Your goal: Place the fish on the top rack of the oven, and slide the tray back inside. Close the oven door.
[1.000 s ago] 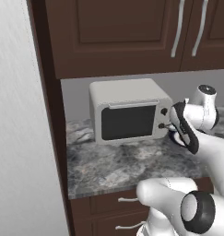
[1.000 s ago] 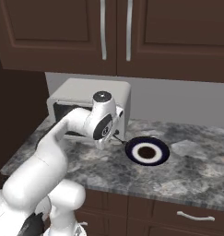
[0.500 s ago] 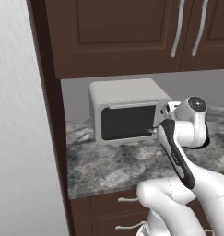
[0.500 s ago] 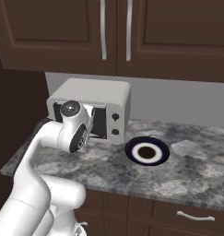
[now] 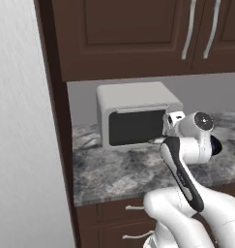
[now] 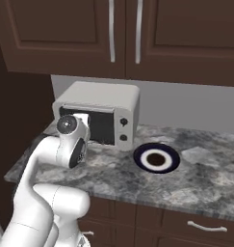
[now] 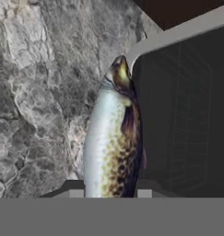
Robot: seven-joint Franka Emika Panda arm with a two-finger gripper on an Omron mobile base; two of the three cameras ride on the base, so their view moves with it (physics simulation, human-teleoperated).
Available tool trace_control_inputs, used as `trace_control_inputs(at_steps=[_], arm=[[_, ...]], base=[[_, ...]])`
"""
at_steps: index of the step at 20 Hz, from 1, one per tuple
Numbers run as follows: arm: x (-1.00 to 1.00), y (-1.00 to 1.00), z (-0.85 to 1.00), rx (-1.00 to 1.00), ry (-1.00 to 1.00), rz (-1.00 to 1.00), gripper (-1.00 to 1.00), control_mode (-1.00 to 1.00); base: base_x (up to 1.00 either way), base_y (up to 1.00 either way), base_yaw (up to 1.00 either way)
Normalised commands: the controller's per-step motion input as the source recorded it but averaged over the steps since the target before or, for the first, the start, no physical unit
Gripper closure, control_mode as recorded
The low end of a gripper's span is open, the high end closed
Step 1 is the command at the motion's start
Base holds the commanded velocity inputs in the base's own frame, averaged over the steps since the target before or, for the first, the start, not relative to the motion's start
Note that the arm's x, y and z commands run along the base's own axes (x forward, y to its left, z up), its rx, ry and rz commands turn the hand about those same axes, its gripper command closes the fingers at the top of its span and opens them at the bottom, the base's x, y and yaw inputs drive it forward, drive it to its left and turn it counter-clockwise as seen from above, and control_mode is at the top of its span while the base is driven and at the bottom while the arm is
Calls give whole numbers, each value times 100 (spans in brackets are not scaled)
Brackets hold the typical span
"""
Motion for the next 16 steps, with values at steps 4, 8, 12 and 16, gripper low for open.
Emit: trace_control_inputs(at_steps=[4, 8, 12, 16], arm=[[0, 0, 0, 0, 0, 0, 100, 100], [0, 0, 0, 0, 0, 0, 100, 100], [0, 0, 0, 0, 0, 0, 100, 100], [0, 0, 0, 0, 0, 0, 100, 100]], base=[[-72, 57, 29], [-72, 64, 36], [-48, 82, 57], [-18, 97, 63]])
